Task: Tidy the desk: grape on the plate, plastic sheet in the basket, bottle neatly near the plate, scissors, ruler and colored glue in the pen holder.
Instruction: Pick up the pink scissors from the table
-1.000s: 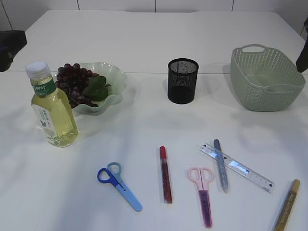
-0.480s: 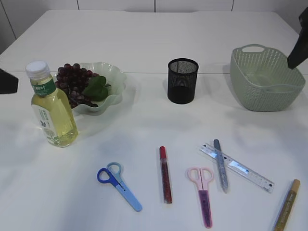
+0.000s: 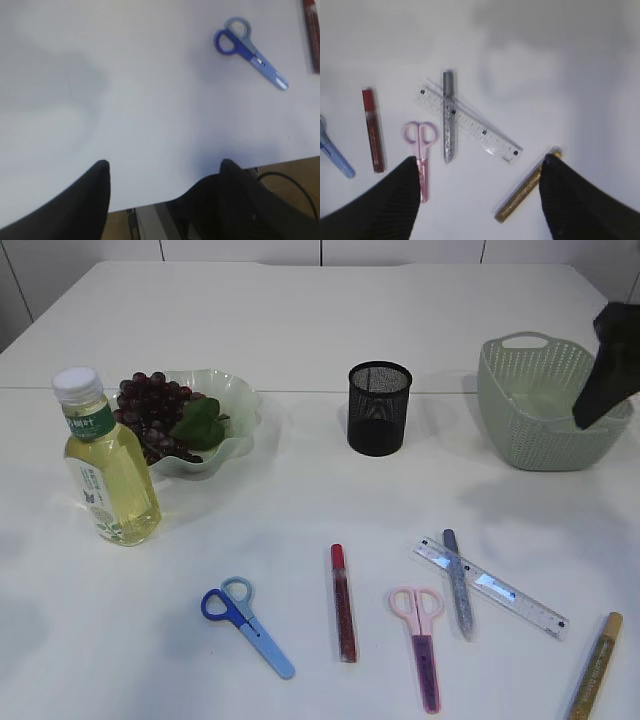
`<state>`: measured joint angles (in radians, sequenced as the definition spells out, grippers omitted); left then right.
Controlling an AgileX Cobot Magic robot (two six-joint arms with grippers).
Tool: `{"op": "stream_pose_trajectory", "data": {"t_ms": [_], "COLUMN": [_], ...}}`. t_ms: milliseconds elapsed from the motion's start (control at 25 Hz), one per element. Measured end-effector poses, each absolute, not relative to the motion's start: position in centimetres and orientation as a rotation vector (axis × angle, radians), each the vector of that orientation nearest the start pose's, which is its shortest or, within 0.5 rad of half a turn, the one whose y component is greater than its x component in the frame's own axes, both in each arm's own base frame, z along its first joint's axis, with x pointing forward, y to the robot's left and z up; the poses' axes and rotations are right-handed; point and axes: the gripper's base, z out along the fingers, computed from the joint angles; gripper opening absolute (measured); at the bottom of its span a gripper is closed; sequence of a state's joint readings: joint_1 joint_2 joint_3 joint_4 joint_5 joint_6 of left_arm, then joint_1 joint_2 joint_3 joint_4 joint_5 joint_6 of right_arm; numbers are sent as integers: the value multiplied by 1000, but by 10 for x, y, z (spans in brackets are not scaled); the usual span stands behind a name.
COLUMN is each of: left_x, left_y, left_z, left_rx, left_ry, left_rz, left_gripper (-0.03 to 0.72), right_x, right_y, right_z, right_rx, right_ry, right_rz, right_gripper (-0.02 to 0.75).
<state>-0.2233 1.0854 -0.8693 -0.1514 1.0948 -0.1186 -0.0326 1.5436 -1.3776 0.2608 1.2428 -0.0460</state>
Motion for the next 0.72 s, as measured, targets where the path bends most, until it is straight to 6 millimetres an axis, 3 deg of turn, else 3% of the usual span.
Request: {"op": "stream_pose_trajectory", "data": {"t_ms": [240, 440, 640, 720], "left_x": [177, 178, 178, 178], "left_y": [-53, -53, -53, -53], "left_z": [296, 297, 297, 297], "left_rx": [79, 77, 77, 75], "left_ry": [2818, 2801, 2803, 2808], "left_rz": [-287, -290, -289, -296], "left_gripper": [487, 487, 487, 487], "right_x": [295, 292, 297, 298], "right_y": [64, 89, 91, 94], "right_z": [310, 300, 291, 287], "right_rx": [-188, -509, -543, -429], "right_ry": [2921, 2922, 2942, 2978], "right_rz": [382, 219, 195, 244], "right_gripper": [575, 575, 575, 575]}}
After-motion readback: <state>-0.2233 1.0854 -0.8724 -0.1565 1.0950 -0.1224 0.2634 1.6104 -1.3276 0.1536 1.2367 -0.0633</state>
